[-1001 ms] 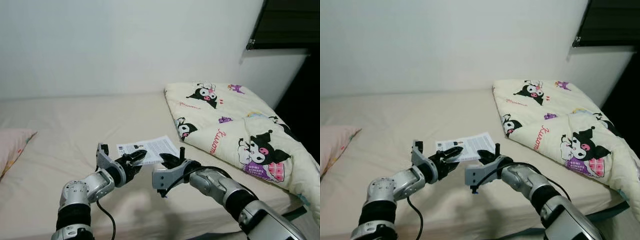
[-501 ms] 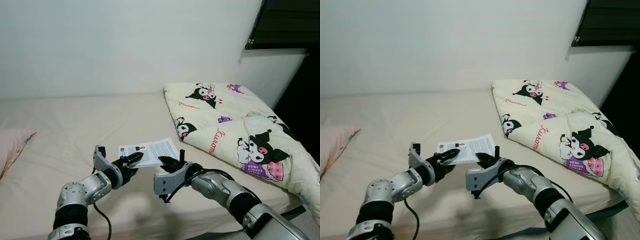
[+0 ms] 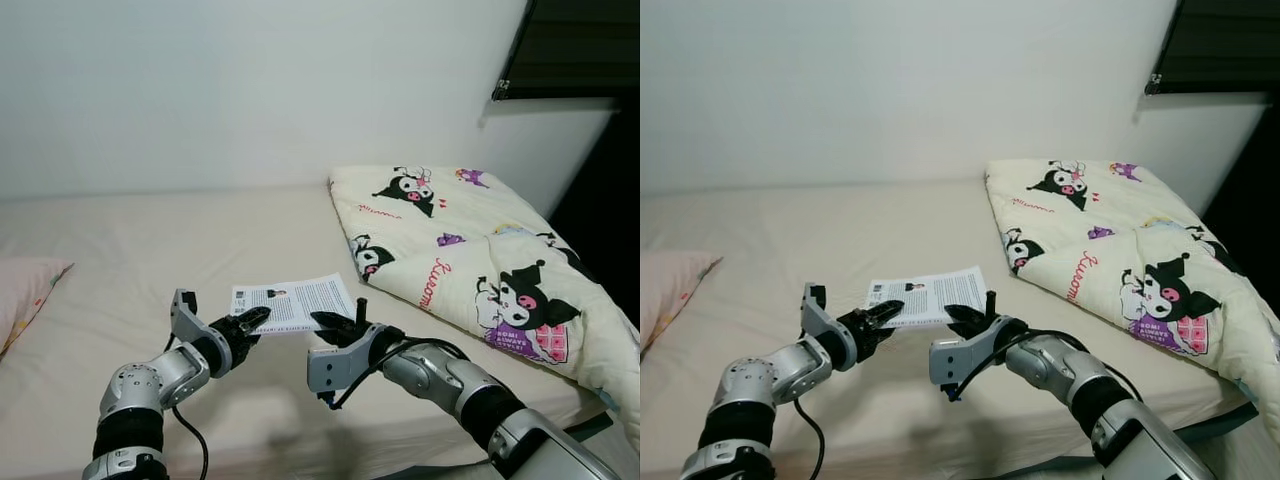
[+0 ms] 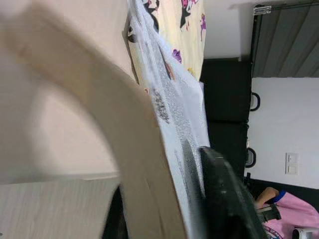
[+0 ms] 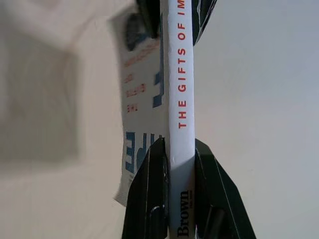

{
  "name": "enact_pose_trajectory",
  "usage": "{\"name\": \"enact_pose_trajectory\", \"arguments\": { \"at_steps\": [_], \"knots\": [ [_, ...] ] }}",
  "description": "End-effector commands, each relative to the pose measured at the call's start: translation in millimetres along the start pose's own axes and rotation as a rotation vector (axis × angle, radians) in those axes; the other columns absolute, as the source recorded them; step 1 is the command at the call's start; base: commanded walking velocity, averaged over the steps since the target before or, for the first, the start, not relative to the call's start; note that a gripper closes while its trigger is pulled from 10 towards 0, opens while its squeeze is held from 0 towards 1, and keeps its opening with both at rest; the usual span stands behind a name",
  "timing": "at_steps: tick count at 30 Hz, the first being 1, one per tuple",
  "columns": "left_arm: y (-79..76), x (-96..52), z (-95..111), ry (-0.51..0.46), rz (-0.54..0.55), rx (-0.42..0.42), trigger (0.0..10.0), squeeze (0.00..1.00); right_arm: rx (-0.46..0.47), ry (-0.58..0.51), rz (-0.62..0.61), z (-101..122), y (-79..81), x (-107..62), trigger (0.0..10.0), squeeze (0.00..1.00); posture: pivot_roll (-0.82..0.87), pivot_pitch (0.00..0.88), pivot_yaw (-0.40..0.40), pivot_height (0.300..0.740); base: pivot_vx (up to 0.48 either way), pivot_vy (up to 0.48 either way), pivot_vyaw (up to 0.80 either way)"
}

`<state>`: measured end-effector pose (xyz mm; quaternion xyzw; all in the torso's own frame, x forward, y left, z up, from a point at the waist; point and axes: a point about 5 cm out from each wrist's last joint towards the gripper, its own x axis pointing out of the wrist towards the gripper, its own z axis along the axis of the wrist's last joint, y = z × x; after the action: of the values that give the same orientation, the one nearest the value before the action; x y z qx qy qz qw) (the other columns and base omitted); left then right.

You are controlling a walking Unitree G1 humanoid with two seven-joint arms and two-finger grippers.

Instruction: Clean up the room

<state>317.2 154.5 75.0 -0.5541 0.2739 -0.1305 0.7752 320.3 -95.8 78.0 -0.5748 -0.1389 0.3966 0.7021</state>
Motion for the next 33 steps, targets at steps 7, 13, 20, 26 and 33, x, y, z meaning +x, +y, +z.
{"name": "enact_pose_trajectory", "arguments": {
  "at_steps": [7, 13, 20, 26, 33],
  "knots": [
    [15.3, -2.9, -0.8, -0.022, 0.099, 0.025, 0.0, 0.00, 0.001, -0.054, -0.071, 8.4, -14.4, 4.3, 10.0, 0.00, 0.01, 0.012, -0.064, 0.730, 0.000, 0.000, 0.00],
    [-4.1, -2.7, 19.2, -0.224, 0.022, 0.131, 0.0, 0.00, 0.044, -0.011, -0.078, 3.9, -8.8, 2.2, 10.0, 0.00, 0.01, 0.006, -0.065, 0.730, 0.000, 0.000, 0.00],
    [-14.3, -6.8, 32.1, -0.308, -0.045, 0.087, 0.0, 0.00, 0.212, 0.086, -0.024, -5.7, 18.1, -6.1, 10.0, 0.00, 0.01, 0.000, -0.072, 0.730, 0.000, 0.000, 0.00],
    [-15.0, -6.6, 31.3, -0.302, -0.055, 0.085, 0.0, 0.00, 0.346, 0.117, -0.039, -8.4, 29.2, -12.8, 10.0, 1.00, 0.01, 0.000, -0.067, 0.730, 0.000, 0.000, 0.00],
    [-16.0, -5.8, 24.9, -0.290, -0.068, 0.097, 0.0, 0.00, 0.398, 0.176, -0.135, -14.3, 30.1, -18.2, 10.0, 0.00, 0.00, 0.000, -0.065, 0.730, 0.000, 0.000, 0.00]
  ]
}}
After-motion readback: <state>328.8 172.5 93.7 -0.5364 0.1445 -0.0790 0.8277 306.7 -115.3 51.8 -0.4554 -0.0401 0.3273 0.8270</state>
